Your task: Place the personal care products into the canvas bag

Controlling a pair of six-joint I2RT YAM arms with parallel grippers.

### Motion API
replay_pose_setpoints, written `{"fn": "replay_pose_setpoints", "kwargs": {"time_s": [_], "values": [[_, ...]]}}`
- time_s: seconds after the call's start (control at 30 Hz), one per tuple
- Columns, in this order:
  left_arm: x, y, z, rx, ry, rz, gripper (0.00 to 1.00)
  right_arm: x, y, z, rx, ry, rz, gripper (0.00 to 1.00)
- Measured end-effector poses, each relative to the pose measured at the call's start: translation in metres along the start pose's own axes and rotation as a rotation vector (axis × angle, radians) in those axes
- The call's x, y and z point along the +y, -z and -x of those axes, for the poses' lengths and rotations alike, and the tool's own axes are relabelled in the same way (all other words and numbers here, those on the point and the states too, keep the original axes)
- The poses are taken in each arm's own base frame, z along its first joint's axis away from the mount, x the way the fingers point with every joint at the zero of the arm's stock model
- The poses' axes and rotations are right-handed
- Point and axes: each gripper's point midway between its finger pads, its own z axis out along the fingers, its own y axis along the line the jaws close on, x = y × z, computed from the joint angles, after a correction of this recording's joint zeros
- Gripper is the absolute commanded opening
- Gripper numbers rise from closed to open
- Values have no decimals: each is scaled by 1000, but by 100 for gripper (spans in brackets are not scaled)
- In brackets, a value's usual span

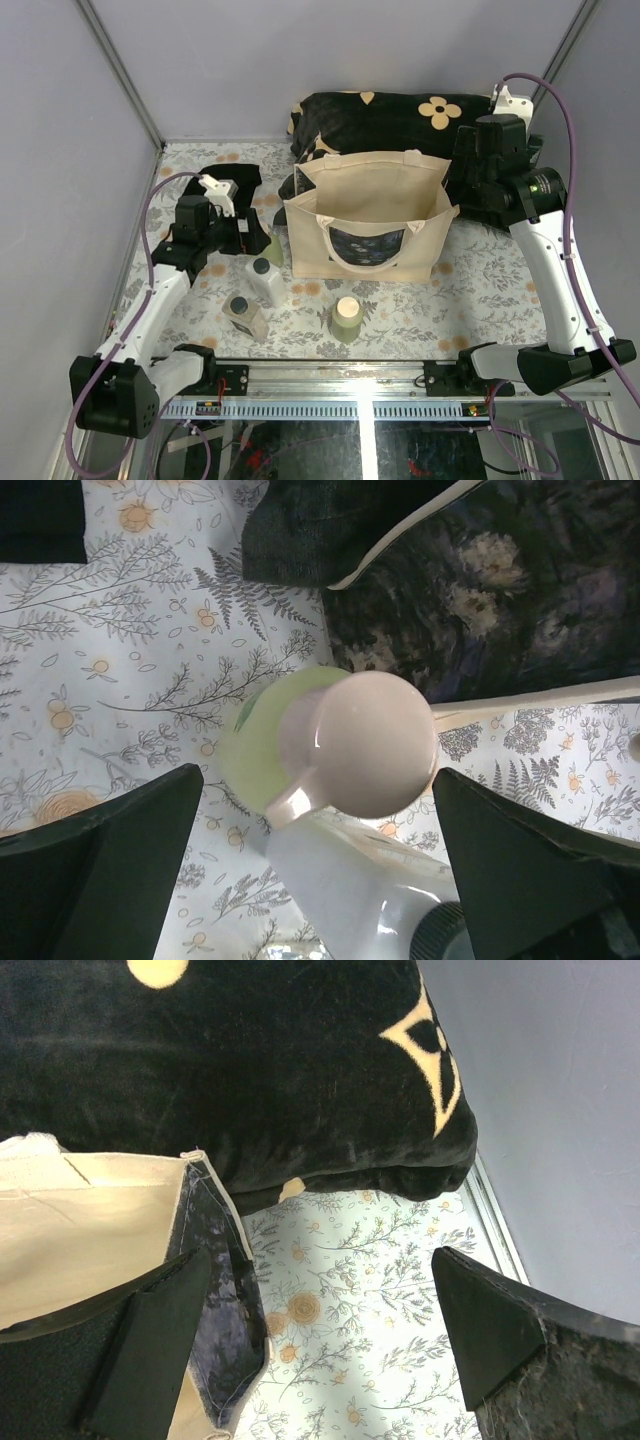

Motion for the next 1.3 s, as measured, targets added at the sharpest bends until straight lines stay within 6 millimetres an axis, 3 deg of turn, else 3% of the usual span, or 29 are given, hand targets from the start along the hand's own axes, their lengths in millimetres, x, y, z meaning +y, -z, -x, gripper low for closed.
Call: {"fn": "replay_pose_setpoints", "kwargs": {"time_s": [0.23,0.5,0.63,0.7,0.9,1.0,1.13,1.3], "values": [[6,-23,-14,9,-1,-20,100,1,-1,-1,5,3,4,100],[4,-31,8,-88,-32,-27,100,5,-8,-5,22,20,6,100],[3,-33,9,-103,-32,-30,98,10,-12,-8,34,28,16,100],[3,-35,8,-101,-31,-31,87,11,-14,-8,37,33,18,100],[-3,-39,9,-108,-48,-50,33,14,-18,-11,49,43,20,100],[-3,-41,12,-118,-49,-47,16,14,-18,-11,49,43,21,100],[-3,-41,12,-118,-51,-46,0,14,-18,-11,50,43,22,100],[-1,-38,11,-110,-46,-24,0,14,-18,-11,50,46,22,100]]}}
